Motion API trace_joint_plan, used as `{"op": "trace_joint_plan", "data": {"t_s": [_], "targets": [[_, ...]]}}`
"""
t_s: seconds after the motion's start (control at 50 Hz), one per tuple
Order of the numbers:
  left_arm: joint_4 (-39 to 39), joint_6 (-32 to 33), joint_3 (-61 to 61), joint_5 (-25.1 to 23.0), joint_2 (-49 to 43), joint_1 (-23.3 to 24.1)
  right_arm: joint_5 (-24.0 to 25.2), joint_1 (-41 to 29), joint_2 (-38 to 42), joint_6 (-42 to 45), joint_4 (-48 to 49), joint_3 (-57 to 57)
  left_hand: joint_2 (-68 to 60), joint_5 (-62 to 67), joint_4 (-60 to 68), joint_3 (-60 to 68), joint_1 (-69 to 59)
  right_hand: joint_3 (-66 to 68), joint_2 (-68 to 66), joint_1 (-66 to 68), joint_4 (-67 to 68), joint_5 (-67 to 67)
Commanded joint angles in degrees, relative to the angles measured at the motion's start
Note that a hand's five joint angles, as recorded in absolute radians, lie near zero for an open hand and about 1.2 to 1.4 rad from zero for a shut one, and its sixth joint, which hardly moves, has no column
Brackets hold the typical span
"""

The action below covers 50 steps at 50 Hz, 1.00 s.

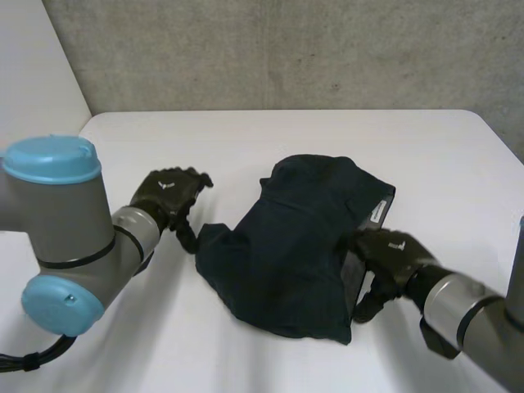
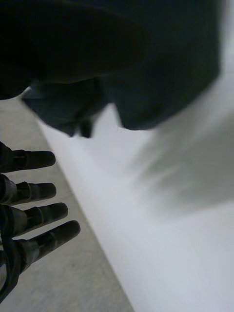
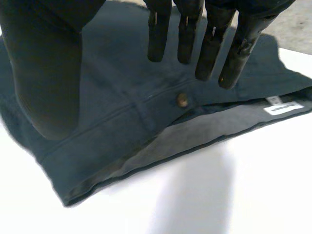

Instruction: Fold the shorts.

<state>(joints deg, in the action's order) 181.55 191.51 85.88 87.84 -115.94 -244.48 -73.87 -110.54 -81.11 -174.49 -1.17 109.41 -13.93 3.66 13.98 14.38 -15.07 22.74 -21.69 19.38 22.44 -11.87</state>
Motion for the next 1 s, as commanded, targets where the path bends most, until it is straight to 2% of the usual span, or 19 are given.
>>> {"op": "trace_joint_plan", "data": {"t_s": [0.02,0.12,0.32,0.38,0.4,0.42,0.44,0.56,0.7,0.78,0.9,0.94,1.0], "targets": [[0.8,4.0,-0.4,-6.4,-5.9,-2.8,-0.9,-4.1,4.4,1.3,4.2,2.5,-5.7,6.0,5.6,5.3,-4.6,8.2,-9.2,11.6,8.5,-9.1],[0.8,3.8,0.0,-10.3,-6.4,-5.0,-0.9,-5.6,7.3,2.3,7.6,2.7,-8.2,8.5,8.2,7.8,-7.1,8.2,-9.2,11.6,8.5,-9.1],[0.8,3.5,1.7,-10.6,-5.5,-6.4,-1.7,-7.3,11.8,2.5,12.9,1.8,-8.2,8.5,8.2,7.8,-7.1,8.9,-9.9,12.2,9.2,-9.7],[0.8,3.5,2.5,-10.7,-5.2,-6.6,-4.5,-7.7,13.0,2.7,15.2,1.2,-8.1,8.3,8.0,7.6,-6.9,23.3,-24.3,26.6,23.6,-24.1],[0.8,3.5,2.9,-10.7,-5.0,-6.6,-5.6,-7.7,13.2,2.7,15.8,1.1,-7.9,8.2,7.8,7.4,-6.7,31.5,-32.5,34.9,31.8,-32.4],[0.9,3.5,3.4,-10.8,-4.9,-6.6,-7.4,-7.5,13.3,3.3,17.1,0.9,-7.9,8.2,7.8,7.4,-6.7,51.9,-52.9,55.3,52.2,-52.8],[0.9,3.5,3.7,-10.8,-4.8,-6.5,-8.3,-7.3,13.3,3.6,17.7,0.8,-7.9,8.2,7.8,7.4,-6.7,57.2,-58.3,60.6,57.5,-58.1],[1.8,3.5,5.0,-11.1,-4.6,-6.1,-9.5,-6.7,12.0,8.3,18.6,-0.3,-7.2,7.5,7.2,6.8,-6.1,57.3,-58.3,60.6,57.6,-58.1],[4.0,3.3,5.7,-11.4,-4.6,-5.0,-9.6,-6.6,4.7,12.9,17.2,-2.4,-6.9,7.2,6.8,6.4,-5.7,57.3,-58.3,60.6,57.6,-58.1],[5.7,1.4,5.7,-11.3,-4.6,-3.5,-9.6,-5.7,3.3,13.8,14.3,-3.7,-7.6,7.8,7.5,7.1,-6.4,57.3,-58.3,60.6,57.6,-58.1],[7.9,-4.9,4.8,-11.2,-4.8,-0.8,-9.4,-4.5,2.4,13.5,11.3,-4.6,-10.1,10.3,10.0,9.6,-8.9,57.3,-58.3,60.6,57.6,-58.1],[8.6,-5.6,4.6,-10.9,-4.9,-0.1,-9.4,-4.4,2.4,13.5,11.3,-4.6,-13.4,13.7,13.4,13.0,-12.3,57.3,-58.3,60.6,57.6,-58.1],[10.2,-5.6,3.1,-9.7,-5.7,1.1,-9.4,-4.1,2.4,13.5,11.5,-4.9,-35.4,35.7,35.3,34.9,-34.2,57.3,-58.3,60.6,57.6,-58.1]]}}
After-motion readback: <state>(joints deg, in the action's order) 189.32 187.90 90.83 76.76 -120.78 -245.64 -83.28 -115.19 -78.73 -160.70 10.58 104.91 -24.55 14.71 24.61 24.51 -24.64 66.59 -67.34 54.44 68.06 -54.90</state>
